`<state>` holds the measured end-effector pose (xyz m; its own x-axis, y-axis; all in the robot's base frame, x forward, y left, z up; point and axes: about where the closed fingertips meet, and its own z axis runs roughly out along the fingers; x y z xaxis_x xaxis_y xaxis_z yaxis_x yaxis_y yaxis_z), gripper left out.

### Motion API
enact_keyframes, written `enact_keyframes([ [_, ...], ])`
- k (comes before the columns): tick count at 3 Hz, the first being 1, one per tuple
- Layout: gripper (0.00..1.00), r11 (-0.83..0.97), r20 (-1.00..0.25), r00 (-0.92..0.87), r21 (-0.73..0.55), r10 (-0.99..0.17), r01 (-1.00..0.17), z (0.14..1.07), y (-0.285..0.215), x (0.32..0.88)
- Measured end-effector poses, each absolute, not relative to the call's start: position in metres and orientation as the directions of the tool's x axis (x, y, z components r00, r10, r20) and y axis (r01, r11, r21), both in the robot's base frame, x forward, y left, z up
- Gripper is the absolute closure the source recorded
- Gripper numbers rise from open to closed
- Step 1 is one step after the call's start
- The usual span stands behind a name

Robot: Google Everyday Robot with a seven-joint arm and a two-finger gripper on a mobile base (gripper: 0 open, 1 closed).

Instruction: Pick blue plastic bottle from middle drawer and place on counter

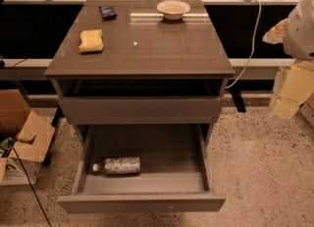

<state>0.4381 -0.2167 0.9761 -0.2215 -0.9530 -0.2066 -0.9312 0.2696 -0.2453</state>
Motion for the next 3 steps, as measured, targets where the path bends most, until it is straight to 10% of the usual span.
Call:
enact_keyframes([
  [3,0.00,0.277,-0.407,-0.156,-0.259,-0.900,-0.925,0.951,-0.156,0.462],
])
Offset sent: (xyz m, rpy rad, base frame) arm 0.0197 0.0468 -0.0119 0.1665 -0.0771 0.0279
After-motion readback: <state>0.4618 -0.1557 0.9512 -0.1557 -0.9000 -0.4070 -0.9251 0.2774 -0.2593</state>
